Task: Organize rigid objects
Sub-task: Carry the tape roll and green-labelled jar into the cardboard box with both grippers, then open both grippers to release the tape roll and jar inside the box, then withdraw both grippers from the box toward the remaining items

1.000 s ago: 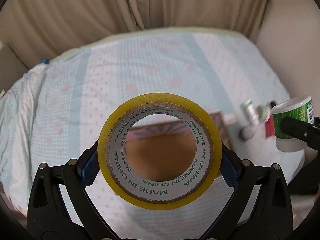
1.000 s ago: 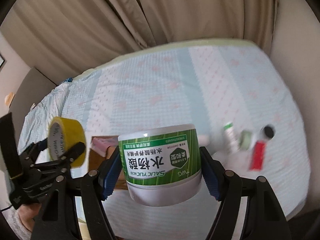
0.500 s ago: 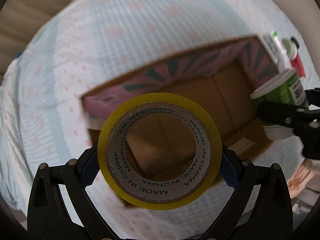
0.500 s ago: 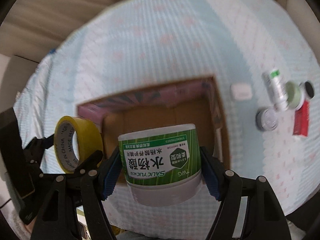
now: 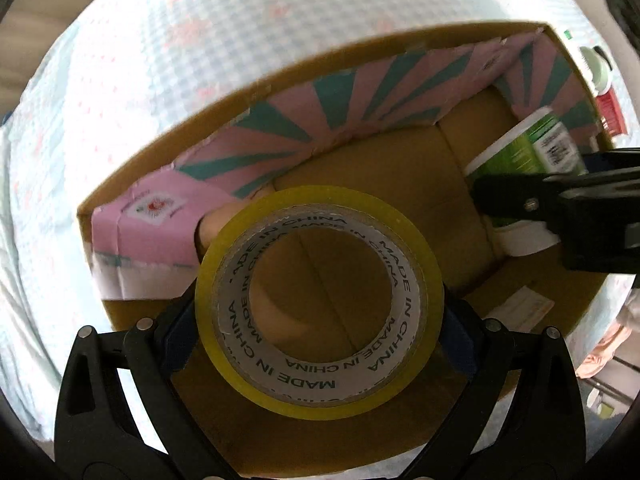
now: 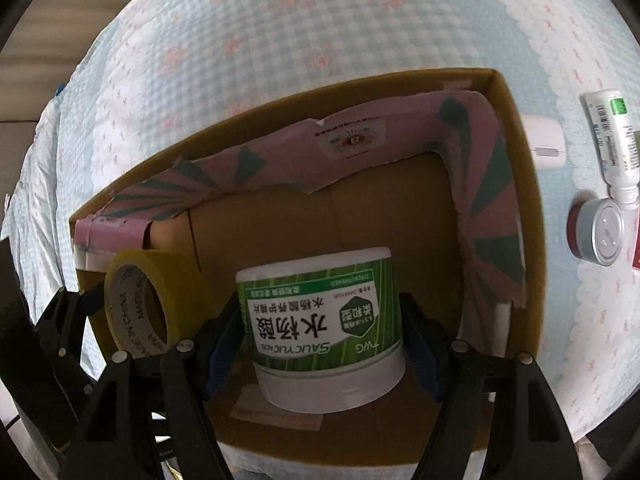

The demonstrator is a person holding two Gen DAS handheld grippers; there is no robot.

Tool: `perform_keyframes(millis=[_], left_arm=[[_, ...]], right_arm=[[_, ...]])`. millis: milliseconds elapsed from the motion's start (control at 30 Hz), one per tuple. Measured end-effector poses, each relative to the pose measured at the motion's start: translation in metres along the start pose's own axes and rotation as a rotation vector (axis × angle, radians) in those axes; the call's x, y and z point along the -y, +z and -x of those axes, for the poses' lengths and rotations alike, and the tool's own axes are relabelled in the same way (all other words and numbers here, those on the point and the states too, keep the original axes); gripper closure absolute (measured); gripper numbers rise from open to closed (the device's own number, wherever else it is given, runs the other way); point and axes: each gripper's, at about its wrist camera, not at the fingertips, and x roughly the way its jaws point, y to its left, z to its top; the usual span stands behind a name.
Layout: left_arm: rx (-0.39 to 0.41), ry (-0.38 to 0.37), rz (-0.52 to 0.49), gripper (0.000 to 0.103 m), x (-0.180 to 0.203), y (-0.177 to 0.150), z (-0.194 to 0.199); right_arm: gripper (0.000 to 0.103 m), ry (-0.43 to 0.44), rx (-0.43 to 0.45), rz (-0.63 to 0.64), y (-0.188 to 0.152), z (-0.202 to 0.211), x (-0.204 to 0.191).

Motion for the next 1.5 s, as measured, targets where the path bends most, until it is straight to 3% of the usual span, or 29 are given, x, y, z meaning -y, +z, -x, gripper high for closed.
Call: perform_keyframes(millis=[100, 133, 167, 600, 1133, 1267, 1500], left_arm=[[0.0, -0.055, 0.009, 0.001, -0.002, 0.0, 0.003], [-0.008, -0.057, 0.012, 0.001, -0.005, 0.003, 0.002], [-0.007, -0.049, 0.013, 0.0, -0.005, 0.002, 0.002], [0.078, -0.004, 0.062, 0.0, -0.024, -0.022, 0.046], [0.286, 0.078, 0.134, 0.0, 0.009, -0.075, 0.16], [0.345, 0.051, 0.195, 0.0, 0.023, -0.085, 0.189], [0.444, 0.044, 0.22, 0.0, 0.078, -0.083, 0.235]], right_arm=[[0.027, -0.014, 0.015, 0.017, 0.002, 0.0, -0.004], [0.01, -0.015, 0.031, 0.02, 0.003, 0.002, -0.006], [0.0, -0.015, 0.055, 0.028, 0.003, 0.006, -0.008], [0.0, -0.003, 0.112, 0.037, -0.015, 0.037, 0.006], [0.0, -0.005, 0.263, 0.128, -0.081, 0.133, -0.011], [0.0, -0.071, 0.304, 0.147, -0.106, 0.169, 0.0], [0.0, -0.136, 0.417, 0.097, -0.144, 0.242, 0.063]])
